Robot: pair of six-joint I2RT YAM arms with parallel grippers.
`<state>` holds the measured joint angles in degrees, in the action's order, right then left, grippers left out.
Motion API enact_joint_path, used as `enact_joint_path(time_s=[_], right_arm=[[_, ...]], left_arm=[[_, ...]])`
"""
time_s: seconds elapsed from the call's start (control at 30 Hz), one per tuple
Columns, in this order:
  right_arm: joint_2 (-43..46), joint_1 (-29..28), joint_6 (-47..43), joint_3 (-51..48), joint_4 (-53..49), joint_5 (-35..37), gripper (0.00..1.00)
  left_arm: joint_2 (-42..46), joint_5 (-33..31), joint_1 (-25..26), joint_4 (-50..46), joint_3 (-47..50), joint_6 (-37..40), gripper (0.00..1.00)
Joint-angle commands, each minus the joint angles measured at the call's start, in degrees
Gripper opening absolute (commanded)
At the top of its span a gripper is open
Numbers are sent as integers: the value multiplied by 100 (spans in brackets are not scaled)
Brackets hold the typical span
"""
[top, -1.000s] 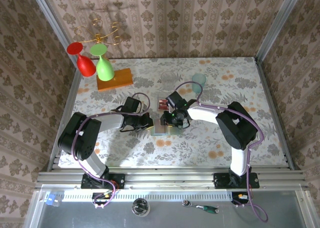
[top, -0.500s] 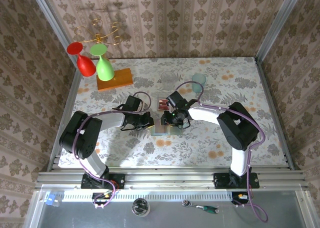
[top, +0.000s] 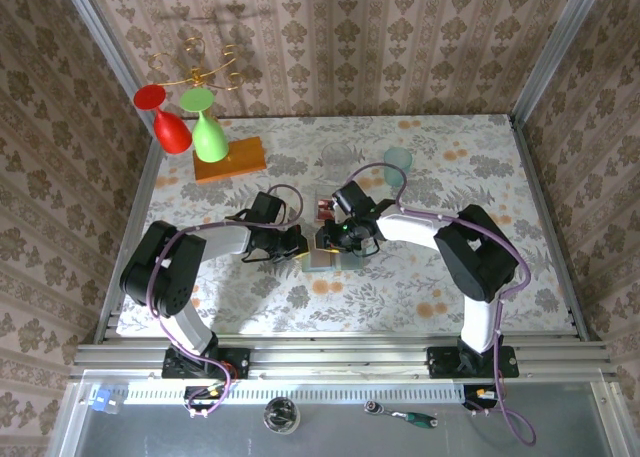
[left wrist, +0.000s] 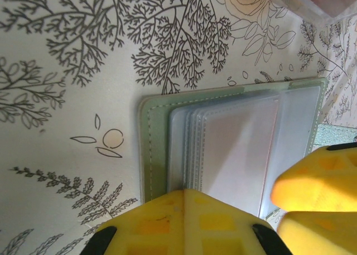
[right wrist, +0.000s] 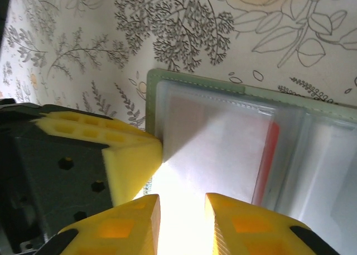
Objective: Take the credit cards out of the card holder
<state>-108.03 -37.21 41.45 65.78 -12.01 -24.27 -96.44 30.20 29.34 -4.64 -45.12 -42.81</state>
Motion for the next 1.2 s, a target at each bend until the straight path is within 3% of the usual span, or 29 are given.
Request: enact_joint_path(time_s=[0.0, 0.33, 0.9, 1.17], right_arm=[[-181, 21, 94, 71, -202, -97, 29], [78, 64, 31, -71, -393, 361, 29], [142, 188, -36, -194, -426, 371, 29], [174, 210, -63, -245, -423, 344, 29]], left_arm=[[-3, -58, 36, -180, -37, 133, 1], [0, -64, 36, -195, -56, 142, 1], [259, -67, 28, -203, -125, 114, 1], [474, -7, 42, -265, -292, 47, 8]])
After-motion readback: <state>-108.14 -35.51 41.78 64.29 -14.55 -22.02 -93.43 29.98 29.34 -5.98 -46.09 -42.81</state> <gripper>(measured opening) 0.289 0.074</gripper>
